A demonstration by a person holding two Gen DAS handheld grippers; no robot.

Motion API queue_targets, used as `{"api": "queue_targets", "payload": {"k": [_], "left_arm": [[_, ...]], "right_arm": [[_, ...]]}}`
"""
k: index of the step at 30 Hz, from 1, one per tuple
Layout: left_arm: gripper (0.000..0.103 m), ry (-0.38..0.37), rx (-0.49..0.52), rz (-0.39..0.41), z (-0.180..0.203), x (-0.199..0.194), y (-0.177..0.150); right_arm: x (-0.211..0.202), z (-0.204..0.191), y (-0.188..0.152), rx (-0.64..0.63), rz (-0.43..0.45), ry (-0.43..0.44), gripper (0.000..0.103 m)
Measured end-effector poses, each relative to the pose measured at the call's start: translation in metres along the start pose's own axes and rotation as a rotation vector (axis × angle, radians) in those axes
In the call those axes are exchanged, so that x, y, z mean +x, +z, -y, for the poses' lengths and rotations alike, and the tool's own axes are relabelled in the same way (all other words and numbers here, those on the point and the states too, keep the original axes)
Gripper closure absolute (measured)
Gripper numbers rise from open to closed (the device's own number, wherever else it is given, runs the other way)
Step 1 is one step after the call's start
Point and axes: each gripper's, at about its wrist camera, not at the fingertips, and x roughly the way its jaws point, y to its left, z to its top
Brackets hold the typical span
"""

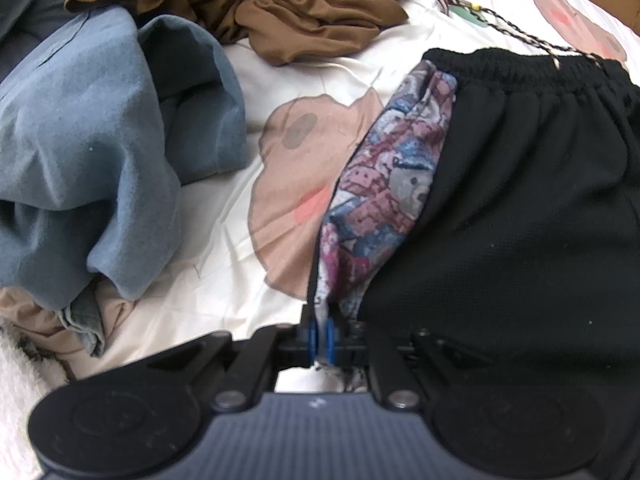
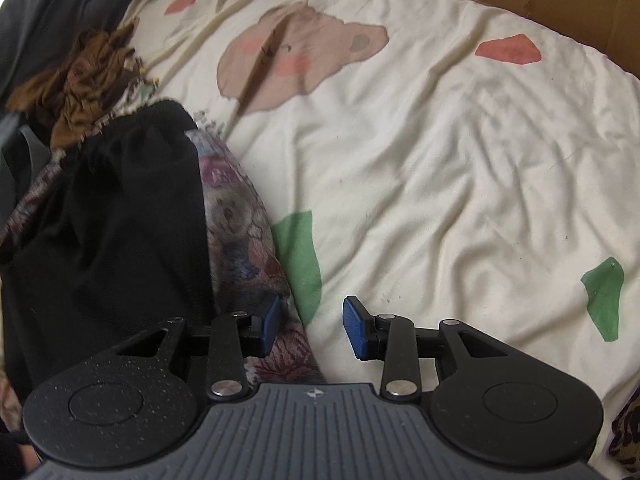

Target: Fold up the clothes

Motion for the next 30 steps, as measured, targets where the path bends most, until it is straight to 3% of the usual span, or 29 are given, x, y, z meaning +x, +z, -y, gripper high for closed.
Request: {"api": "queue_targets", "payload": {"k": [15,17,18,19,20,23,30], "left_arm": [[0.097,-0.003,-0.002,-0.012,0.001,0.005,-0.002],[0.097,-0.003,-0.001,-0.011,0.001,0.005,-0.002],[0.097,-0.004,0.000,-0.011,0.001,0.005,-0.002],[0.097,-0.004,0.000,-0.010,0.000,0.005,-0.002],[0.097,-0.005,0.001,-0.009,-0.001,0.005,-0.002],[0.097,-0.009,-0.002,-0.001,-0.001,0.003,0.000],[0.097,-0.044,-0.021,0.045,-0.001,-0.010,0.010]], "right_arm": [[0.014,-0.024,-0.003,-0.120,-0.001,-0.012,0.063],[0.015,-0.024,-0.003,-0.150,-0.015,-0.006,0.070],[0.015,-0.025,-0.003,-0.171,-0.026,-0.004,0.078],[0.015,-0.024,-0.002,-0.187,-0.038,0.001,0.093],[0.015,-0.022,0.000,-0.186,-0.052,0.012,0.098],[0.010,-0.014,0.004,-0.165,-0.061,0.035,0.101],[-0.029,0.017,0.015,-0.087,0.003,-0.098,0.102]]}}
